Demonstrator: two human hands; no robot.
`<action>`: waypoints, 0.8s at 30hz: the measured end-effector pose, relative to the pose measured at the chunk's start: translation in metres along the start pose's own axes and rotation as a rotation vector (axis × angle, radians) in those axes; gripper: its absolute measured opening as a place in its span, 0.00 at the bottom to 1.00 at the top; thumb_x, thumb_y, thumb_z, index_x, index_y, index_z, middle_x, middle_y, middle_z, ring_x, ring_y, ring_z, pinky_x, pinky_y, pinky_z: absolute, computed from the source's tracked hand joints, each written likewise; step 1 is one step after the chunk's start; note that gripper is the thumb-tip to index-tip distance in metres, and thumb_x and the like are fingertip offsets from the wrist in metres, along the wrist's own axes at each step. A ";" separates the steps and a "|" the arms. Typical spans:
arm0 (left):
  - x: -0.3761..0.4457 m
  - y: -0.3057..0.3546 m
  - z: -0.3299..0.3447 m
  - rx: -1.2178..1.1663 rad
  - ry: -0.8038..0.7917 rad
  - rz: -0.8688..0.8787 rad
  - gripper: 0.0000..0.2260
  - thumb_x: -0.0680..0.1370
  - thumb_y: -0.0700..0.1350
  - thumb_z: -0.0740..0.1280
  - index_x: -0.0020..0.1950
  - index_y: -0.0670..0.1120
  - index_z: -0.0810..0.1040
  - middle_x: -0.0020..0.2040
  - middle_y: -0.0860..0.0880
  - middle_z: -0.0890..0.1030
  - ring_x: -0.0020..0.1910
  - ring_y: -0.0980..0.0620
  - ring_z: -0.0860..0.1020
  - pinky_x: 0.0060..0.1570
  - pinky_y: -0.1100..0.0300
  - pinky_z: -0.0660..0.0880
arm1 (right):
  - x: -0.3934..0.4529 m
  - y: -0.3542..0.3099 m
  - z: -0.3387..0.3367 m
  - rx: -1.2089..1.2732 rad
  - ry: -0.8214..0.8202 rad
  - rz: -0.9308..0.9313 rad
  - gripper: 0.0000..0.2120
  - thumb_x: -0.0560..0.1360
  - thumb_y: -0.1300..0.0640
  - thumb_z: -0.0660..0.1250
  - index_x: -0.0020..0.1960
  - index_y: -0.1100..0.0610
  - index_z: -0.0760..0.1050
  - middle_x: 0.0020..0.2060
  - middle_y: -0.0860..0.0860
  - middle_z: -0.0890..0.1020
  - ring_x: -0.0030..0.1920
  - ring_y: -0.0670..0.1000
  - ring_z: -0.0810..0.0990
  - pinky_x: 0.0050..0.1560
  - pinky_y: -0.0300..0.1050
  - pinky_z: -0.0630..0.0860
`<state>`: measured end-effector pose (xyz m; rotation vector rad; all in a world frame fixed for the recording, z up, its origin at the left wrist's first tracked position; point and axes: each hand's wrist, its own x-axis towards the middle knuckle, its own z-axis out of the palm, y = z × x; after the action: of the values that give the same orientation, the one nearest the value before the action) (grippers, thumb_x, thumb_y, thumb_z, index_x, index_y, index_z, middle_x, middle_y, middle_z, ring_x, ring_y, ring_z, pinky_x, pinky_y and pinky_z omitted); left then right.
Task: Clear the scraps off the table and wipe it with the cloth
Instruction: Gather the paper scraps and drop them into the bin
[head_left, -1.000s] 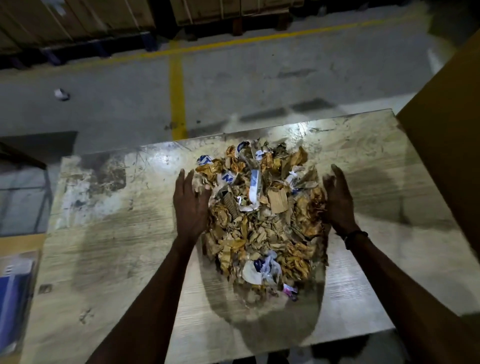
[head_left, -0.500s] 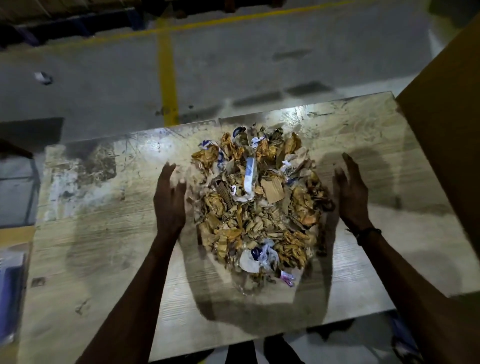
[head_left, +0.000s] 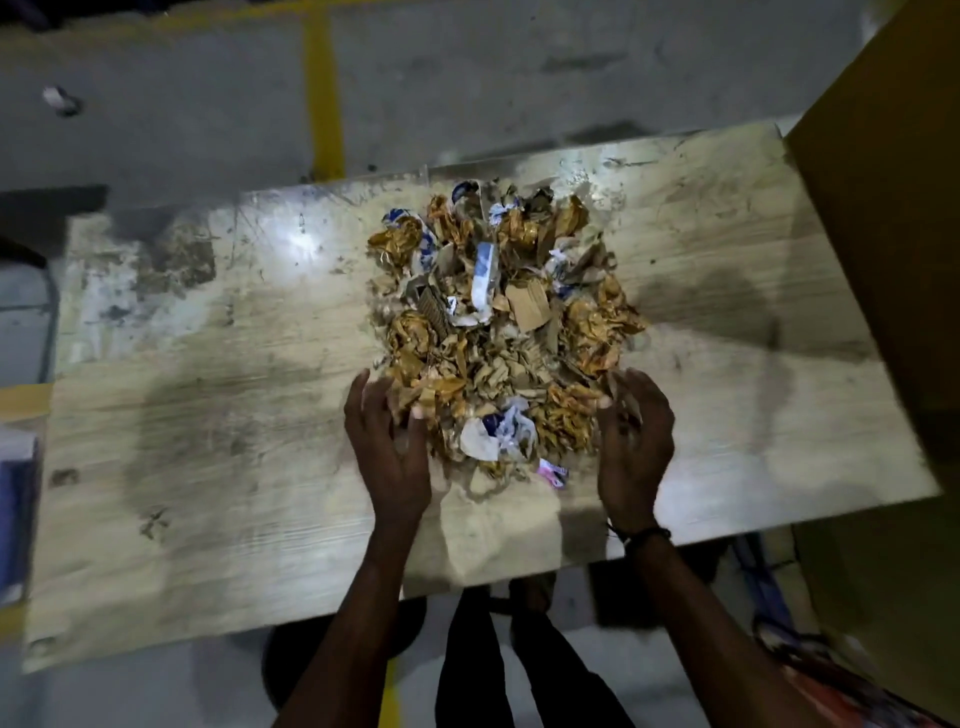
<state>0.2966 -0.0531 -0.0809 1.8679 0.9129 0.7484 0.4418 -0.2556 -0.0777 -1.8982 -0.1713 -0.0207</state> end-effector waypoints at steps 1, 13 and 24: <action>-0.001 0.002 0.005 -0.002 -0.026 -0.002 0.17 0.85 0.47 0.65 0.73 0.45 0.74 0.78 0.44 0.66 0.78 0.46 0.67 0.73 0.47 0.72 | 0.000 -0.001 0.005 0.007 -0.020 -0.010 0.16 0.81 0.49 0.69 0.68 0.39 0.77 0.69 0.52 0.77 0.72 0.54 0.75 0.69 0.54 0.76; -0.050 0.018 0.021 0.082 -0.009 0.045 0.22 0.85 0.51 0.65 0.76 0.43 0.73 0.80 0.43 0.66 0.80 0.47 0.64 0.75 0.48 0.68 | -0.027 0.001 0.002 -0.097 -0.039 -0.133 0.15 0.82 0.52 0.68 0.65 0.58 0.79 0.66 0.59 0.79 0.70 0.59 0.75 0.70 0.34 0.67; -0.073 0.026 0.064 0.008 -0.027 -0.060 0.18 0.85 0.55 0.62 0.70 0.47 0.76 0.76 0.46 0.68 0.76 0.48 0.69 0.68 0.50 0.74 | -0.077 -0.014 0.047 0.012 -0.095 0.002 0.20 0.83 0.47 0.65 0.70 0.57 0.78 0.73 0.52 0.74 0.75 0.50 0.71 0.73 0.45 0.70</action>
<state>0.3148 -0.1516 -0.0935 1.8451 0.9514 0.6828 0.3607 -0.2151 -0.0876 -1.8890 -0.2329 0.0717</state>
